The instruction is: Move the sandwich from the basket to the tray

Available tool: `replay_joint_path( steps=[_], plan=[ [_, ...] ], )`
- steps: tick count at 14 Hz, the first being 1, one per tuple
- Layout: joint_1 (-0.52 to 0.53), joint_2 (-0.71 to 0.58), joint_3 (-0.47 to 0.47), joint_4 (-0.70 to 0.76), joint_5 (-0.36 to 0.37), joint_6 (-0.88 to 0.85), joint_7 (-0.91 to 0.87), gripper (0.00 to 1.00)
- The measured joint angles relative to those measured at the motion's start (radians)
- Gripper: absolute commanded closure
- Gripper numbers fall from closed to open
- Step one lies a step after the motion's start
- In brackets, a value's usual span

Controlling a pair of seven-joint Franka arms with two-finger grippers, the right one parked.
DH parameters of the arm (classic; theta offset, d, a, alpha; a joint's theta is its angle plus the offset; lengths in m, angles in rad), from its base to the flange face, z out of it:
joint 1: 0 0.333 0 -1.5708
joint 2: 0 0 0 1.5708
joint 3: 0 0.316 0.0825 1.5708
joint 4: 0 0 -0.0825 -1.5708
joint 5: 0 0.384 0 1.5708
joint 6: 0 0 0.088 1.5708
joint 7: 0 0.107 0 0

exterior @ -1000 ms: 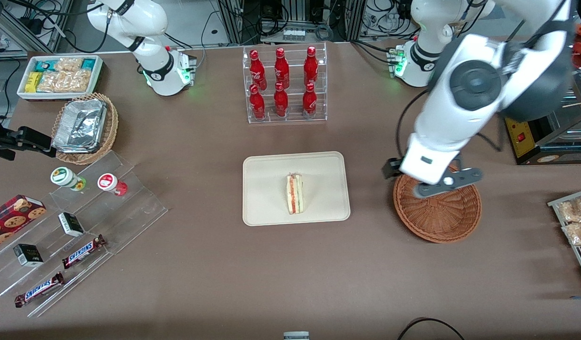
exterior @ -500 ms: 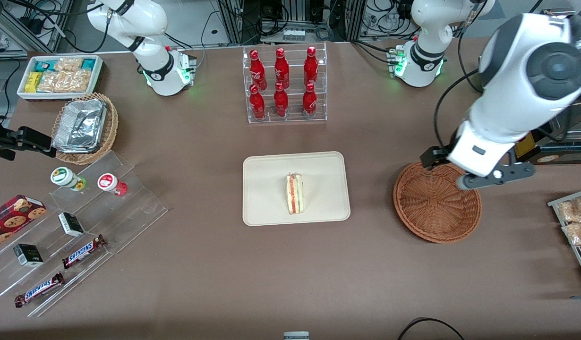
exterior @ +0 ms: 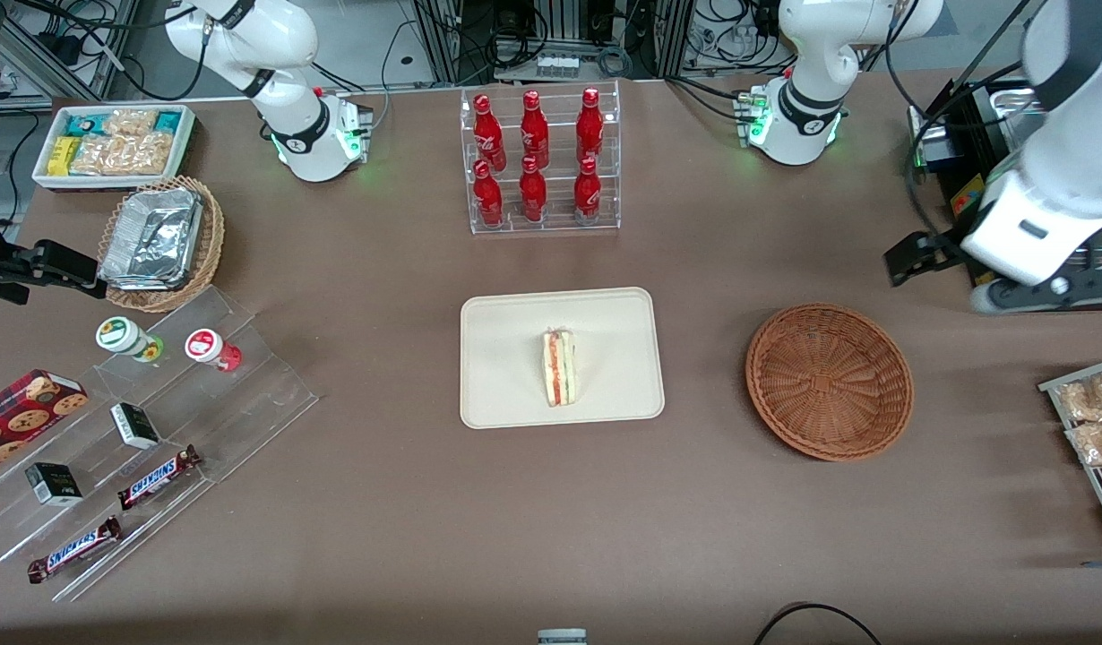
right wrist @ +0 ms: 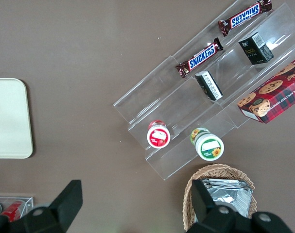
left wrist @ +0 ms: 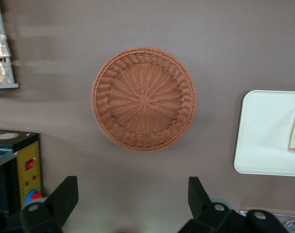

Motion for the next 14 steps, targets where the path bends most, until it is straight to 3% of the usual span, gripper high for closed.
replay_joint_path(
  steps=[7,14],
  plan=[
    [-0.002,-0.089,0.064,-0.057,-0.003,-0.036,0.084,0.00],
    [0.003,-0.056,0.064,-0.050,-0.025,0.023,0.085,0.00]
  ],
)
